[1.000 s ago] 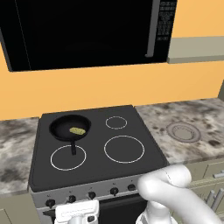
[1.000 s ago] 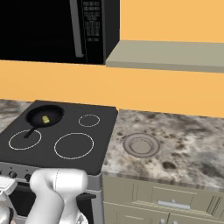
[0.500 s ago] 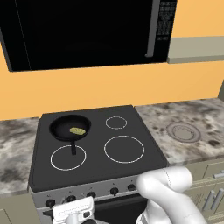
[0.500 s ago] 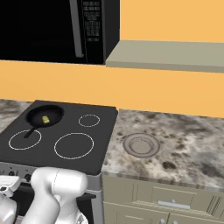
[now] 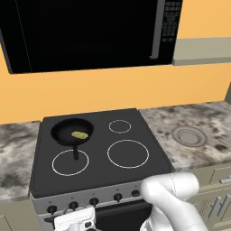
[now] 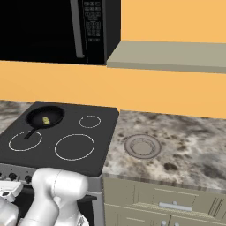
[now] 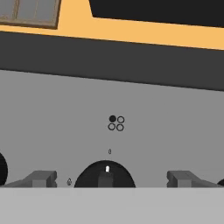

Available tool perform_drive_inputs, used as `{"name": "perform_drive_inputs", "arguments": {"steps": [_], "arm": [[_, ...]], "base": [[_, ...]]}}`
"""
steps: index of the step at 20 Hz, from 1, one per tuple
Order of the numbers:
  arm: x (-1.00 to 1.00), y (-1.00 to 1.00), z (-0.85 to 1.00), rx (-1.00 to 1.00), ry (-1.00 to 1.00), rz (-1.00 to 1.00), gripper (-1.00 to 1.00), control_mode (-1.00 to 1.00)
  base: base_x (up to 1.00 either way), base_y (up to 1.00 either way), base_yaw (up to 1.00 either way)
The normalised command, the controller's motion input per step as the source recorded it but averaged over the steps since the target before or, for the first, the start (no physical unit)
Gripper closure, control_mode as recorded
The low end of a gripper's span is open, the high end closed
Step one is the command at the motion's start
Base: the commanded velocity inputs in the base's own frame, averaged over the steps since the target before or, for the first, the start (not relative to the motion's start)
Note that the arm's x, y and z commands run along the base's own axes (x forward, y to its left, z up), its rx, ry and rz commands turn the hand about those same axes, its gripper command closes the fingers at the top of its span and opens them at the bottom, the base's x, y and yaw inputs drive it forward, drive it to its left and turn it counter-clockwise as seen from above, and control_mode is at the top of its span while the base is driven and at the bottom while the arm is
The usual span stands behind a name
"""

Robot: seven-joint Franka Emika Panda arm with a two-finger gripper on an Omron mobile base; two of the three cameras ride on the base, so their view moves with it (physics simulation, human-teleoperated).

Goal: Pick up the butter stick and place it in the pan. Then turn on the burner for the pan.

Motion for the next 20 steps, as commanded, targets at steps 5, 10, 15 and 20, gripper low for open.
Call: {"name": "perform_drive_inputs", "arguments": {"steps": [5,10,15,20], "arm": [[0.14,0.05,-0.14,0.01,0.06,0.0,-1.0,-1.0],[0.12,0.02,-0.12,0.01,0.05,0.0,-1.0,-1.0],[0.08,0.02,-0.15,0.0,0.04,0.01,1.0,-1.0],[0.1,0.11,-0.04,0.0,0.1,0.01,1.0,-1.0]], "base": [[0.0,0.0,0.0],[0.0,0.0,0.0],[0.0,0.0,0.0],[0.0,0.0,0.0]]}}
